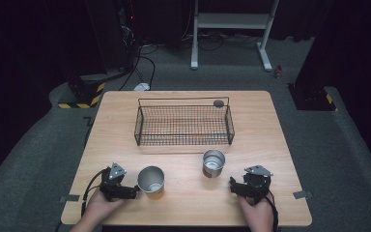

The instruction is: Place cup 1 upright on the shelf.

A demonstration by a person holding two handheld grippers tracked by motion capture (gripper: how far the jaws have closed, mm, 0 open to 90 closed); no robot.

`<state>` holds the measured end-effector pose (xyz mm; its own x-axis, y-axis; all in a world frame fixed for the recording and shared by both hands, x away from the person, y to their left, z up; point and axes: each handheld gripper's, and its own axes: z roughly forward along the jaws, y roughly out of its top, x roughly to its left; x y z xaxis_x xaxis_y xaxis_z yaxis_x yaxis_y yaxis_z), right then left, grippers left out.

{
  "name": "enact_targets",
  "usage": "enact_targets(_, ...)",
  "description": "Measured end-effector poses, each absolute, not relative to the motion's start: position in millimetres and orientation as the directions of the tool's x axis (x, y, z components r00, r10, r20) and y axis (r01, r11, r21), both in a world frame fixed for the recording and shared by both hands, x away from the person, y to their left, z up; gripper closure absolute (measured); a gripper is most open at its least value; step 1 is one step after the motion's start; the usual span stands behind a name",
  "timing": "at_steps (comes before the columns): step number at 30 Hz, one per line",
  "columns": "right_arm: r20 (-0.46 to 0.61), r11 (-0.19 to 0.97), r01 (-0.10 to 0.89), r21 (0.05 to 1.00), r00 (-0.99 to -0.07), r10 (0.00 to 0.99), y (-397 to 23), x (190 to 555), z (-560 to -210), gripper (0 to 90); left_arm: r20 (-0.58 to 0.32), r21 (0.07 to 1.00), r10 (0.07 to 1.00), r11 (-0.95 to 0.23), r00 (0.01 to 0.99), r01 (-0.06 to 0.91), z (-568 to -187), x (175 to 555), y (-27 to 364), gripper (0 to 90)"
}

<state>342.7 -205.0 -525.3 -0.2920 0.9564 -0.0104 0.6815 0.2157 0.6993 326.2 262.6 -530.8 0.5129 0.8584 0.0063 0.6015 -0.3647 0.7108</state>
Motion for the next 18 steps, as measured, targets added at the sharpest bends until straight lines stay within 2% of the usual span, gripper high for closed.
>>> enact_targets(18, -0.011, 0.218, 0.680, 0.700, -0.295, 0.955, -205.1, 342.6, -525.3, 8.7, 0.011, 0.714, 0.861, -0.363, 0.509, 0.598, -530.4, 324.0, 263.1, 2.5)
